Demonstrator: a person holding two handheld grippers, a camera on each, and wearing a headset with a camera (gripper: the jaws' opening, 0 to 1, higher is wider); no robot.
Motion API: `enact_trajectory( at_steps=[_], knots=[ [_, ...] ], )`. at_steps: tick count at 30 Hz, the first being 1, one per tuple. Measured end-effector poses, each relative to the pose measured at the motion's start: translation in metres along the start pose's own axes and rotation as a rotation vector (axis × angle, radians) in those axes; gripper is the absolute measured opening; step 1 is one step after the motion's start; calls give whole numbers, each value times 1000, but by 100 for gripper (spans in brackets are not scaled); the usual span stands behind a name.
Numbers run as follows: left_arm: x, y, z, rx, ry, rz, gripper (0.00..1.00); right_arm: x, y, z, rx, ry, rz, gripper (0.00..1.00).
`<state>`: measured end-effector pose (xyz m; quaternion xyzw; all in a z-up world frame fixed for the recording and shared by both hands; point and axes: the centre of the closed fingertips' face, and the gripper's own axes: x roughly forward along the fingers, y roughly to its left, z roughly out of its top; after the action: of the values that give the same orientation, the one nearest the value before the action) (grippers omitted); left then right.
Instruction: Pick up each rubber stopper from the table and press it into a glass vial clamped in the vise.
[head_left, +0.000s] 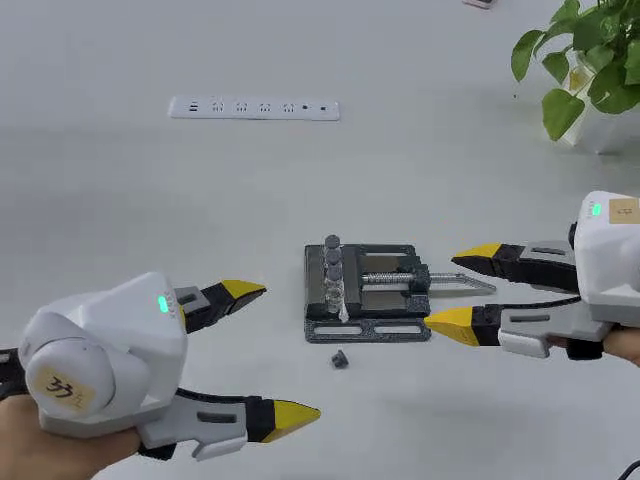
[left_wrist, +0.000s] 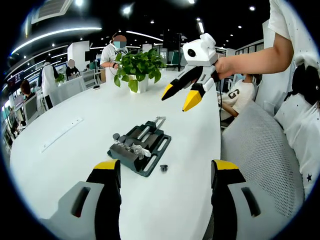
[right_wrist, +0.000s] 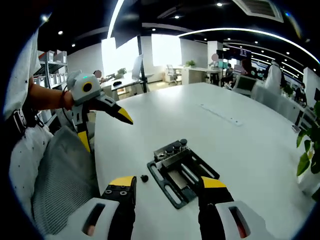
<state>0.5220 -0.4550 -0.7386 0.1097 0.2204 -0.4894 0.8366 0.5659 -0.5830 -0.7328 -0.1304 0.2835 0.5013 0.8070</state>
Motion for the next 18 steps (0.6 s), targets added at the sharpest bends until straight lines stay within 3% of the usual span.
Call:
enact_trajectory(
  at_steps=[10, 15, 18],
  knots=[
    [14, -4, -8, -12, 45, -2, 65, -9, 8, -13, 31, -57, 13, 54],
    [24, -3, -20, -24, 92, -2, 58, -14, 11, -21, 42, -87, 28, 60],
    [30, -4, -23, -27, 98, -10, 55, -14, 15, -23, 45, -90, 33, 61]
  ],
)
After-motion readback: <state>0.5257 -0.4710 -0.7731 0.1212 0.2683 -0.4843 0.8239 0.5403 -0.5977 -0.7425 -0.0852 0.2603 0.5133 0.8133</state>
